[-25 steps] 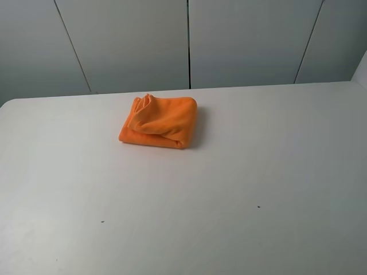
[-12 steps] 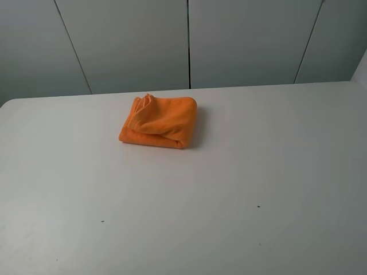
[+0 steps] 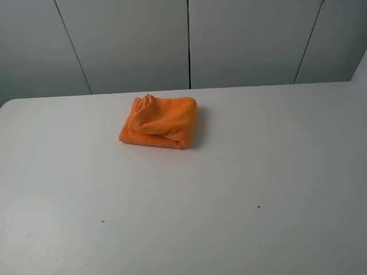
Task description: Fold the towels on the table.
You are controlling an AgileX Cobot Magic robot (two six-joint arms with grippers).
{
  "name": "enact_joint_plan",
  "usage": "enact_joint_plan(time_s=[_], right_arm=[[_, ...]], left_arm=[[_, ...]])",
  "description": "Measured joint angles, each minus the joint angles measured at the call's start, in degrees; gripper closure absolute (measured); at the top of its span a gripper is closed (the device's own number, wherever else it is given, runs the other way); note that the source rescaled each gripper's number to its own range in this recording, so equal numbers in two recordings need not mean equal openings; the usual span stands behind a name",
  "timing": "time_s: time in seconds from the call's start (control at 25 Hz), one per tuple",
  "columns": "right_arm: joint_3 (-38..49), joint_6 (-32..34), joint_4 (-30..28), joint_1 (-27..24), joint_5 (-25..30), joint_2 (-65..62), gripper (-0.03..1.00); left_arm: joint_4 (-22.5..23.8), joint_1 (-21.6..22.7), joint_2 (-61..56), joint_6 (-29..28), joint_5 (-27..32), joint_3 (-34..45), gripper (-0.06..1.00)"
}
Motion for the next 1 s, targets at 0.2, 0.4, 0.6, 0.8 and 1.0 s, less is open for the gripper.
enact_joint_plan(time_s=[0.2,0.4,0.6,0.8,1.0], right_arm=[[2.9,-3.0,1.4,0.0,-1.2,-0.1,-0.03],[2.9,-3.2,1.5,0.0,-1.6,-0.1,-0.03],[2.9,-3.1,1.5,0.0,-1.7,-0.1,-0.03],[2.9,-3.1,1.5,0.0,-1.7,-0.1,-0.03],[2.9,-3.1,1.5,0.0,-1.7,-0.1,-0.03]], left_arm=[[0.0,0.0,-0.1,0.0,-1.9,0.4,-0.05],[0.0,0.0,-0.1,0.0,-6.5,2.2,-0.05],[0.0,0.0,-0.1,0.0,-7.5,2.8,-0.05],[0.0,0.0,-0.1,0.0,-7.6,2.8,-0.05],[0.0,0.0,-0.1,0.0,-7.7,2.8,-0.05]])
